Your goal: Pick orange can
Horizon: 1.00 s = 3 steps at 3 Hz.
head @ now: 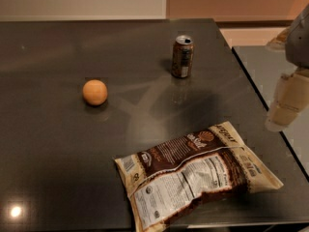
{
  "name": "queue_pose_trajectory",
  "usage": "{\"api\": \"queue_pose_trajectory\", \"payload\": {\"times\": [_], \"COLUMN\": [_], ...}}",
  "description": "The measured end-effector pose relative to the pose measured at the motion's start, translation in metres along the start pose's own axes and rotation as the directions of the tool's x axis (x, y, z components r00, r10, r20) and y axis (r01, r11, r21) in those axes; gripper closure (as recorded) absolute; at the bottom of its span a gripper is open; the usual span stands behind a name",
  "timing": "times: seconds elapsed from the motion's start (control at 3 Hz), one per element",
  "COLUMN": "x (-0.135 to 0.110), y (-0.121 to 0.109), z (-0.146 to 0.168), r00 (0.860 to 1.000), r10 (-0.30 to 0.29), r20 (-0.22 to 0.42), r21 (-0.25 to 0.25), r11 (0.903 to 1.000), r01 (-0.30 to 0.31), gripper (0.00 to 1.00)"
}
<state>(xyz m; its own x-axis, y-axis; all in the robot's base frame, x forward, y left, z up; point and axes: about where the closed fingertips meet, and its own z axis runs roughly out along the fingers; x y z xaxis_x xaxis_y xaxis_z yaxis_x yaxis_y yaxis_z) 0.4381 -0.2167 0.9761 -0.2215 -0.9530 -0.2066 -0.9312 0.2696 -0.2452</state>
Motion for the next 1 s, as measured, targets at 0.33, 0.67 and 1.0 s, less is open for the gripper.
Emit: {"api": "queue_pose_trajectory", "payload": {"times": [0.33,0.67,1.0], "x": [0.0,-0.007,-0.015], "y": [0.0,-0.019,-0.052], "z": [0.0,0.003,0.013], "r00": [1.0,1.0,0.999], "r10": [0.0,0.004,0.01], "r20": [0.0,0.022,0.049], "r21": [0.001,0.03,0.058], "r11": [1.0,0.9995,0.9982], "r01": [0.0,-0.004,-0.013], "gripper": [0.0,0.0,0.0]}}
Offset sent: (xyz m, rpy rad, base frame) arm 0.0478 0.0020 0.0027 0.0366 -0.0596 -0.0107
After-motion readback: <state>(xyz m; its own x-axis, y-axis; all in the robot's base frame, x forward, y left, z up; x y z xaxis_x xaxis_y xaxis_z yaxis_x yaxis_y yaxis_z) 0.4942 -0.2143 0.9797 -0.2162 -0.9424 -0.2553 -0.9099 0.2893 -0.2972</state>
